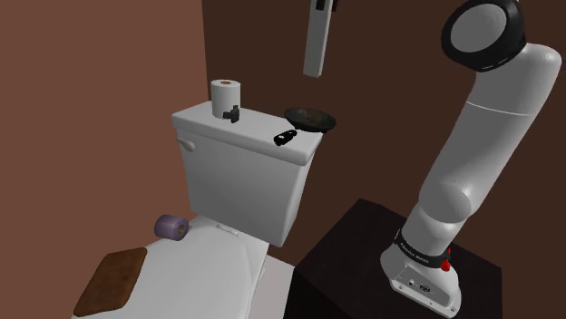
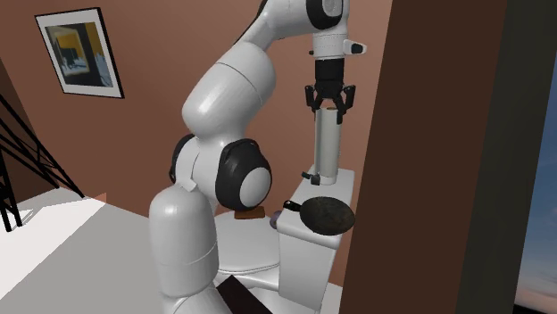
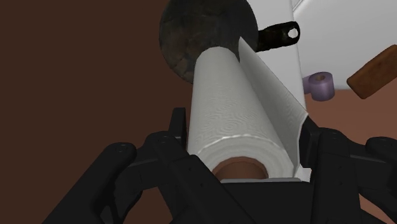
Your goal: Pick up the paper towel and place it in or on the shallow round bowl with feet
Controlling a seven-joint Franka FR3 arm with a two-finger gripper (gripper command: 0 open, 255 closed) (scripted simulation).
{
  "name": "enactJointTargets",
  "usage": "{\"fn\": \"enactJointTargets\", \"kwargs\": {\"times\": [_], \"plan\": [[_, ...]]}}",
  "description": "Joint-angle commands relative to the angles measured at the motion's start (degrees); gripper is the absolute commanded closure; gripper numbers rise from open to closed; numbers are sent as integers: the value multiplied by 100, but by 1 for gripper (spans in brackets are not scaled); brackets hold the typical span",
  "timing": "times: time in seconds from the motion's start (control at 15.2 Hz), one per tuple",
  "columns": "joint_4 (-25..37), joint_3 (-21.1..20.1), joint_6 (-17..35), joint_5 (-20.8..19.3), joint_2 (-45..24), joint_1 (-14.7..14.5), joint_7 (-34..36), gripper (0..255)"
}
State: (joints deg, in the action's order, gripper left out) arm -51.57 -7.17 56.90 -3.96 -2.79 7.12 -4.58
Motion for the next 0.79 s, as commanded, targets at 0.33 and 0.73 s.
{"fn": "enactJointTargets", "kwargs": {"times": [0.33,0.73], "plan": [[-1228,153,543,122,694,170,-238,255],[-2412,194,1215,186,1209,187,-247,255]]}}
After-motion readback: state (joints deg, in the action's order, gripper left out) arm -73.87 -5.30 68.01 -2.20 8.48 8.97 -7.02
